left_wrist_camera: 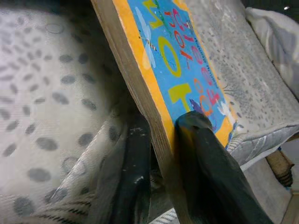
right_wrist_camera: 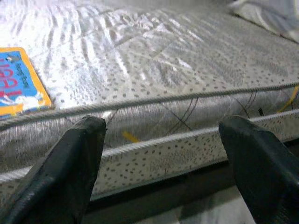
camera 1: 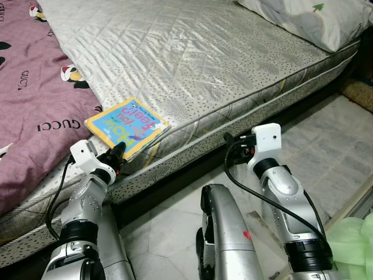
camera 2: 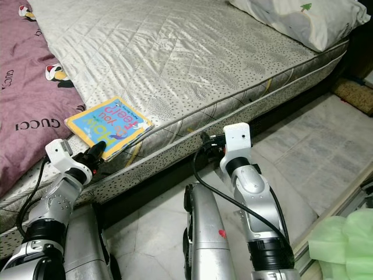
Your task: Clean up the room
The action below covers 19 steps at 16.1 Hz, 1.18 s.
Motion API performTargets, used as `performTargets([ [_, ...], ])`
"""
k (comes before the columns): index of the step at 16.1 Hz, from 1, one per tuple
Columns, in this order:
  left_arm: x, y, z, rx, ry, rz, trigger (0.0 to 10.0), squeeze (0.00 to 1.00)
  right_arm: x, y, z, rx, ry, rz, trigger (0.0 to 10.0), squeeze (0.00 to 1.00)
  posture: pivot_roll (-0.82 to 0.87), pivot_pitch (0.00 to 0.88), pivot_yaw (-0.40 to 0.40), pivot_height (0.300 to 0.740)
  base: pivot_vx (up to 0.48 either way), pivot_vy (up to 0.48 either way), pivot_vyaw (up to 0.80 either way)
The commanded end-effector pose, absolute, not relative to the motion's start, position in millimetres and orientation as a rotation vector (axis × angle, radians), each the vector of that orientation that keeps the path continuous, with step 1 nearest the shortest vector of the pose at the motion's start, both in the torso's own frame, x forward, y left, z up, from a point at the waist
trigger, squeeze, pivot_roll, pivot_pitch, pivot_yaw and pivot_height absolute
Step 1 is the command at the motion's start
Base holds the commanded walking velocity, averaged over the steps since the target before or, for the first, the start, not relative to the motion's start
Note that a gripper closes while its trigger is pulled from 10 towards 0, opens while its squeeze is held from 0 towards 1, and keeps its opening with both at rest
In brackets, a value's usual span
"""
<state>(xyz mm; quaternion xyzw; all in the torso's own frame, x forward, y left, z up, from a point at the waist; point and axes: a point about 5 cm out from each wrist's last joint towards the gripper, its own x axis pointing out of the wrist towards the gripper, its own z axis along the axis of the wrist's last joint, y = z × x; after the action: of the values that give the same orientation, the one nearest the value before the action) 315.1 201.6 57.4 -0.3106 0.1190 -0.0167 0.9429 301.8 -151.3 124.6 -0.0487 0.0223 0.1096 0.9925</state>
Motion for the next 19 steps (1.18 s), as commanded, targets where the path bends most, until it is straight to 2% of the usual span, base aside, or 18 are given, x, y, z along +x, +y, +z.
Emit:
performTargets([
  [1, 313.0, 198.0, 52.7, -0.618, 0.277, -0.038, 0.0, 0.00, 303.3, -153.6, 124.2, -0.106, 0.043, 0.204, 10.0, 0.00, -0.12, 0.049, -0.050, 0.463, 0.000, 0.000, 0.00],
  [6, 319.5, 202.3, 76.0, -0.596, 0.130, 0.001, 0.0, 0.00, 312.4, -145.1, 123.1, -0.092, 0.020, 0.198, 10.0, 0.00, -0.08, 0.000, -0.043, 0.463, 0.000, 0.000, 0.00],
  [13, 314.2, 199.0, 118.6, -0.525, -0.080, -0.013, 0.0, 0.00, 319.9, -135.5, 119.7, -0.035, -0.013, 0.183, 10.0, 0.00, -0.04, 0.000, -0.012, 0.463, 0.000, 0.000, 0.00],
  [14, 314.5, 198.2, 126.0, -0.504, -0.106, -0.023, 0.0, 0.00, 322.4, -133.8, 121.7, -0.009, -0.028, 0.184, 10.0, 0.00, -0.04, 0.000, 0.004, 0.463, 0.000, 0.000, 0.00],
  [15, 313.9, 194.7, 134.1, -0.462, -0.131, -0.053, 0.0, 0.00, 324.9, -129.8, 126.0, 0.090, -0.048, 0.212, 10.0, 0.00, -0.04, 0.000, 0.013, 0.463, 0.000, 0.000, 0.00],
  [19, 310.8, 182.1, 147.9, -0.312, -0.187, -0.109, 0.1, 0.00, 333.0, -122.7, 135.1, 0.162, -0.079, 0.215, 10.0, 0.00, -0.02, 0.000, 0.012, 0.508, 0.000, 0.000, 0.00],
])
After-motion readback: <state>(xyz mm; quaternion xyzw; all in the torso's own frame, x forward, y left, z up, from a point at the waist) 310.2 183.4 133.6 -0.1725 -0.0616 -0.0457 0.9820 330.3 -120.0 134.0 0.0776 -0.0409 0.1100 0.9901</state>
